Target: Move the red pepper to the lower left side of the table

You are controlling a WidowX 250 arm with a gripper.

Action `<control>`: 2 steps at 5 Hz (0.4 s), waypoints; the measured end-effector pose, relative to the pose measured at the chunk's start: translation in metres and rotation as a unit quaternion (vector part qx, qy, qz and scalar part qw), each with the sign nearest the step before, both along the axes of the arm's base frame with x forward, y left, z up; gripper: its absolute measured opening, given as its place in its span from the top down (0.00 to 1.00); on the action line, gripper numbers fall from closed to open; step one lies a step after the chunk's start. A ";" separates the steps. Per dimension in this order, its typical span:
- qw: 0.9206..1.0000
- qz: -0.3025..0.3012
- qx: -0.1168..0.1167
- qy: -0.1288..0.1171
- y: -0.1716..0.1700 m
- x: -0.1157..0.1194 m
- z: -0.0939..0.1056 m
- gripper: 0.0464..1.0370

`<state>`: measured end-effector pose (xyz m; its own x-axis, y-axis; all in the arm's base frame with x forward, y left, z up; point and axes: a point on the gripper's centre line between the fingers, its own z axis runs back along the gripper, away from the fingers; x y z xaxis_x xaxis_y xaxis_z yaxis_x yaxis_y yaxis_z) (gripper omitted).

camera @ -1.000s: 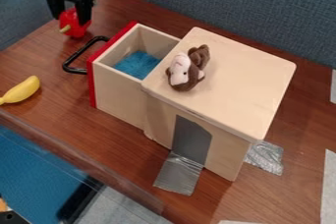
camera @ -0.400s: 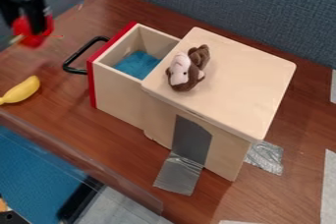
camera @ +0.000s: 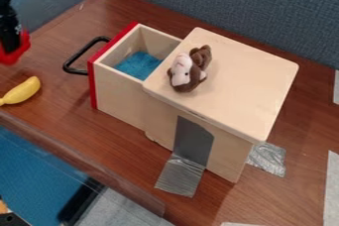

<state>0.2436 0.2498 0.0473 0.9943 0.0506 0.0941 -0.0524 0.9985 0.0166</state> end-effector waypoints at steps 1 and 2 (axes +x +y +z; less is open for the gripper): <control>1.000 -0.008 0.011 0.001 0.000 -0.003 -0.006 0.21; 1.000 -0.008 0.018 0.004 0.002 -0.005 -0.009 0.21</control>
